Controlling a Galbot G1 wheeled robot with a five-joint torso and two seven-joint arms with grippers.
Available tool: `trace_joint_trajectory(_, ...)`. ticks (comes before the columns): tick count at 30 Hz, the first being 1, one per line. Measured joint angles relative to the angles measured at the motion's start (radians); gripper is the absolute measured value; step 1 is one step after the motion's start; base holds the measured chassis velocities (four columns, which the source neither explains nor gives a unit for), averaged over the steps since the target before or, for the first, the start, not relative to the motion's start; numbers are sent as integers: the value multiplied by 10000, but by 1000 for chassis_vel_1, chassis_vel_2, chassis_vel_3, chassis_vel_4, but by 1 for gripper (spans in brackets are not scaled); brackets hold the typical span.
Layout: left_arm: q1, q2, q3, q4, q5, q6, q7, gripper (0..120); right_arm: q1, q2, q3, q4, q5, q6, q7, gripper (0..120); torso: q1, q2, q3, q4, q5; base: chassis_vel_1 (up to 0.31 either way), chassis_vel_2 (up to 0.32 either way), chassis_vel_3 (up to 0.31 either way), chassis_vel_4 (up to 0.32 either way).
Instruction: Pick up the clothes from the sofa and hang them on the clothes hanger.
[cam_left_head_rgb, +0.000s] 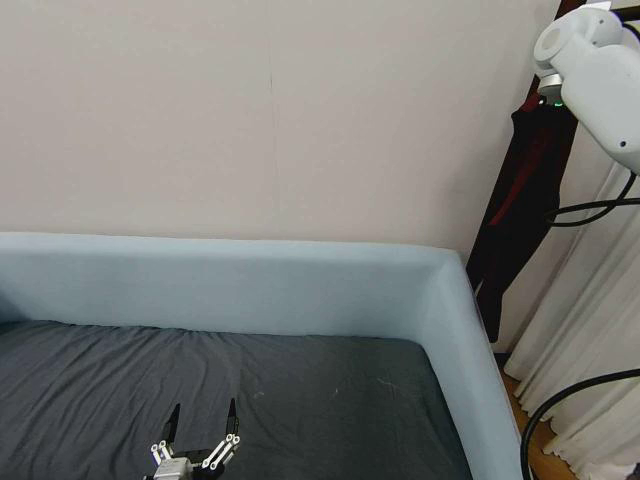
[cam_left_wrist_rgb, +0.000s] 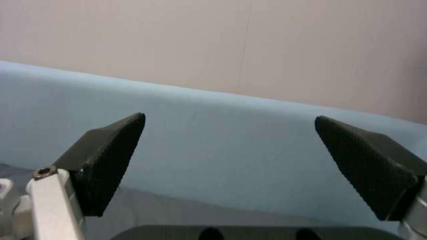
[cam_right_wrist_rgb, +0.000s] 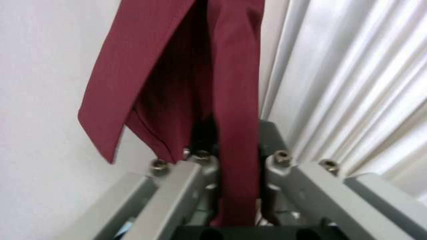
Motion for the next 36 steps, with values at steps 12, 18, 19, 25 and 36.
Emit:
trace_joint_trajectory(12,12,-58,9,-8,42,-13,4,100,-191,-671,-147,1737,579,1,299,60,0,0,0,7,-3,0,0,0,0)
trace_joint_trajectory(18,-7,-74,-11,6,105,18,6,100,-35,-2175,-940,4152,428,1,-112,83,0,0,-1,-2,2,0,0,0,0)
trace_joint_trajectory(19,-7,-74,-11,6,105,18,6,100,-35,-2175,-940,4152,428,1,-112,83,0,0,-1,-2,2,0,0,0,0)
trace_joint_trajectory(25,-77,68,-73,44,68,128,9,100,-255,-3757,-806,7389,-84,2,8,100,0,2,0,4,0,0,0,0,0)
trace_joint_trajectory(36,-108,257,-307,28,-175,179,27,100,-2450,-6267,1107,11527,-1080,487,-724,100,0,2,0,8,-2,0,0,0,0)
